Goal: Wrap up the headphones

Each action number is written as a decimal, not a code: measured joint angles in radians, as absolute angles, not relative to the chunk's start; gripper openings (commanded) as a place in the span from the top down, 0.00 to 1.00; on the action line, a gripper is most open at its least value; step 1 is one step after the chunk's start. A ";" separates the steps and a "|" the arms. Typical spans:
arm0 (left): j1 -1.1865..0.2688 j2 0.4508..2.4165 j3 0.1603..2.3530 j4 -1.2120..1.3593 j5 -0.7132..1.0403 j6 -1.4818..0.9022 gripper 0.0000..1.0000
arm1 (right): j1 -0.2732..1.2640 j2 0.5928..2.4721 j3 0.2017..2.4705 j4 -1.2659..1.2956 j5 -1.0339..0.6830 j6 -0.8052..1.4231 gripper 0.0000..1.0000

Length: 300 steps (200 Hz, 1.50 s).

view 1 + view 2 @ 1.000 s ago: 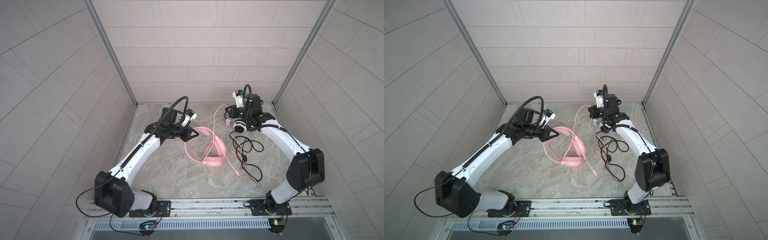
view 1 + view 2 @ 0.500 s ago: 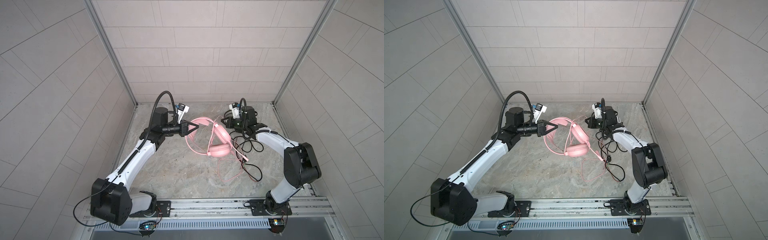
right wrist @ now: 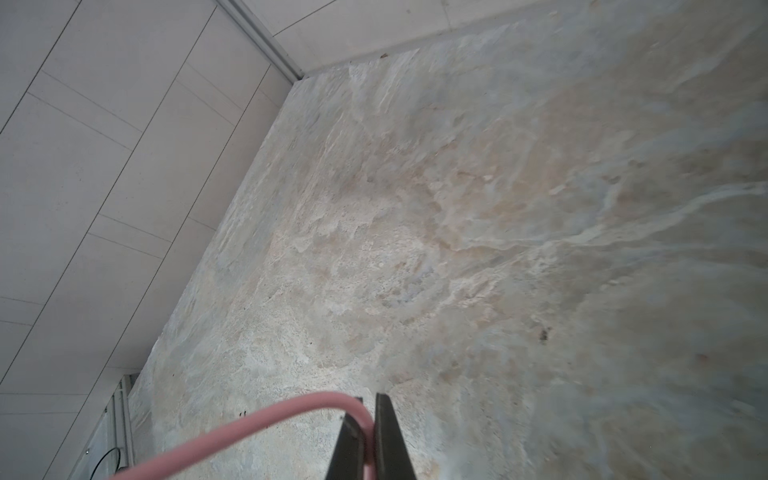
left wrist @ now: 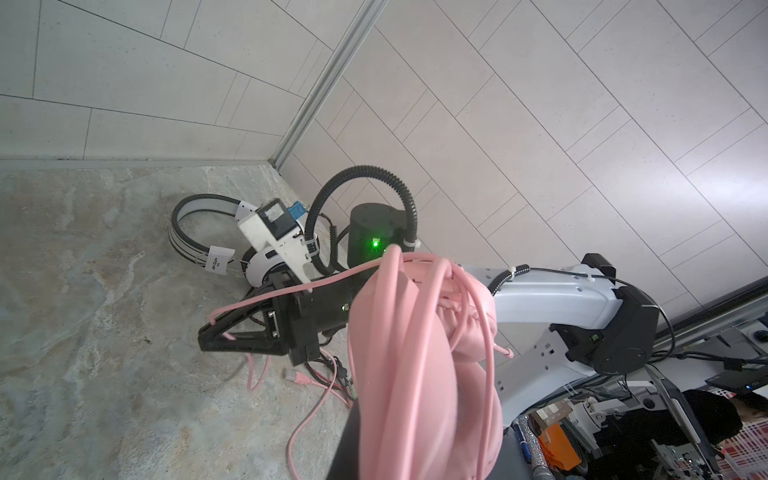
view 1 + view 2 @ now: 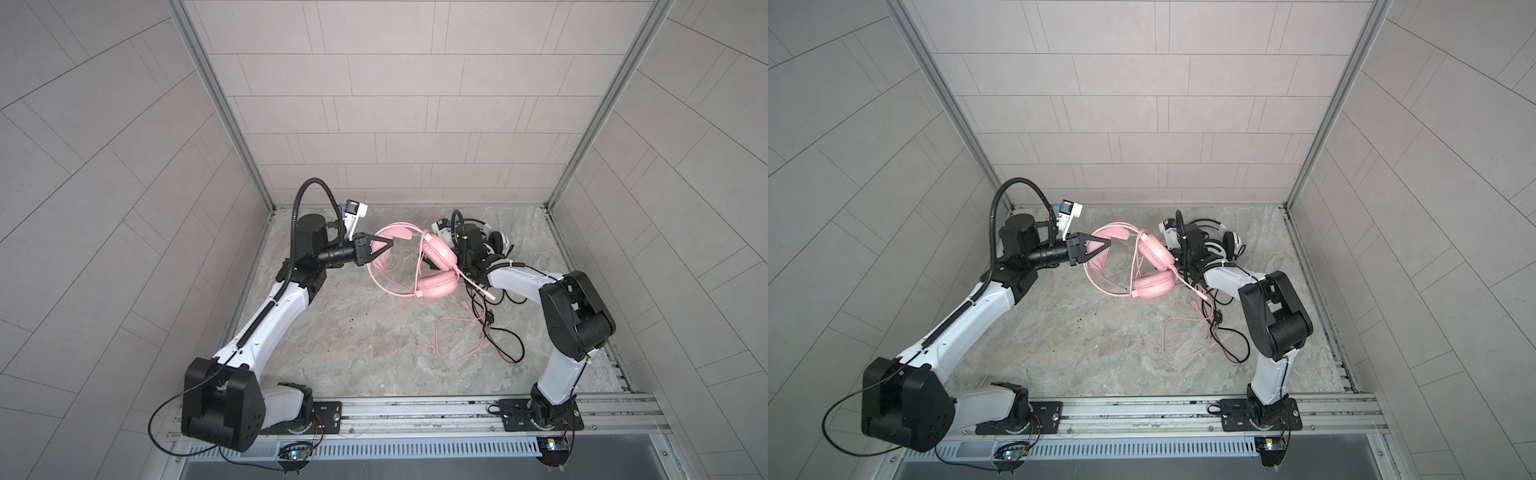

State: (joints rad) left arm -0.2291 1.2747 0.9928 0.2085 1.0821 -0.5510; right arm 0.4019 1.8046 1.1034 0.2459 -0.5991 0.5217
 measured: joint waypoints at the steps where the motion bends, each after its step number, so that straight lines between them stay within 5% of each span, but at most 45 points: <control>1: -0.228 1.275 0.993 0.209 1.082 -0.551 1.00 | 0.405 1.806 1.102 0.252 -0.600 0.525 1.00; 78: -0.175 1.232 0.950 0.280 1.069 -0.595 1.00 | 0.445 1.965 1.060 0.740 -0.798 0.863 1.00; 108: -0.161 1.222 0.921 0.312 1.041 -0.614 1.00 | 0.448 2.032 1.060 0.899 -0.852 0.982 0.91; 233: -0.062 1.165 0.868 0.430 0.998 -0.709 1.00 | 0.547 2.134 1.115 0.938 -0.880 1.006 0.74; 300: -0.015 1.197 0.846 0.619 1.015 -0.855 1.00 | 0.620 2.262 1.215 1.023 -0.863 1.078 0.91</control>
State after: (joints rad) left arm -0.0154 1.1973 0.8455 0.6193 1.0145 -0.8547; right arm 0.6205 2.2616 1.2148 1.0225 -0.8627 1.0782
